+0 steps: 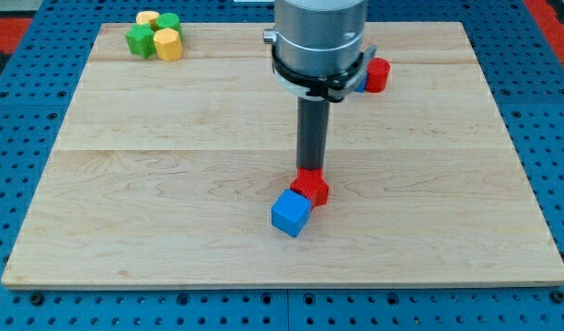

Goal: Move the red circle to the blue cube

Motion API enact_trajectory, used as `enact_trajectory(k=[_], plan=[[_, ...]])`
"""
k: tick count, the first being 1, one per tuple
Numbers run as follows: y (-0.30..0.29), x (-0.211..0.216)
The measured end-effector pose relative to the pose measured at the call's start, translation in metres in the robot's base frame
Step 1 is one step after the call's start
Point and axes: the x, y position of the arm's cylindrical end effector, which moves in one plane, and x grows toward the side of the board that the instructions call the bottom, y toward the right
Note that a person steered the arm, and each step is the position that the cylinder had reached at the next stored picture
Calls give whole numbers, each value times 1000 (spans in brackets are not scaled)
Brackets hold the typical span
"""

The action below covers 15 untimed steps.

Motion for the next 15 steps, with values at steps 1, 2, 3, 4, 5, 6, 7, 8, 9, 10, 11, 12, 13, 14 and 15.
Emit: enact_trajectory(k=[1,2,3,4,5,6,7,8,9,10,11,12,13,14,15], plan=[[2,12],[4,23],[26,2],[90,-44],[105,-116],[109,-194],[102,-240],[95,-259],[59,-266],[47,-264],[47,-250],[15,-234],[-19,-225],[-46,-217],[-58,-188]])
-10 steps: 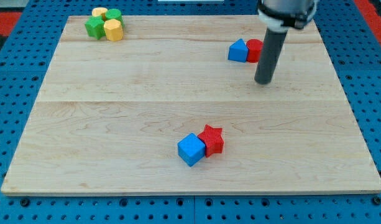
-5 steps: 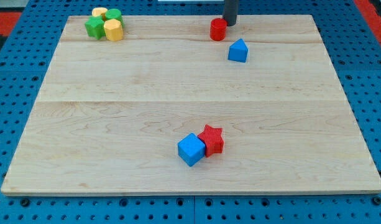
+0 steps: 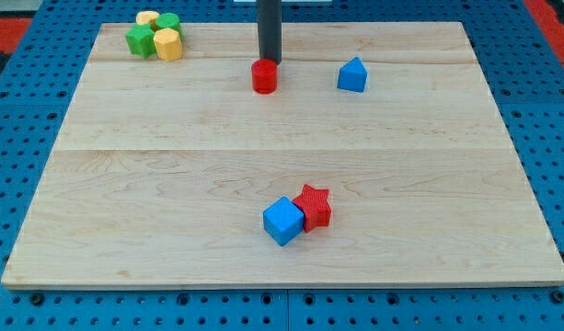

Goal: Move the red circle to the blue cube

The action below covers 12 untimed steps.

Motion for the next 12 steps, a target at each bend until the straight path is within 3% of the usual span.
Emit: enact_trajectory(k=[4,8,12], plan=[[-10,158],[-111,150],[-36,208]])
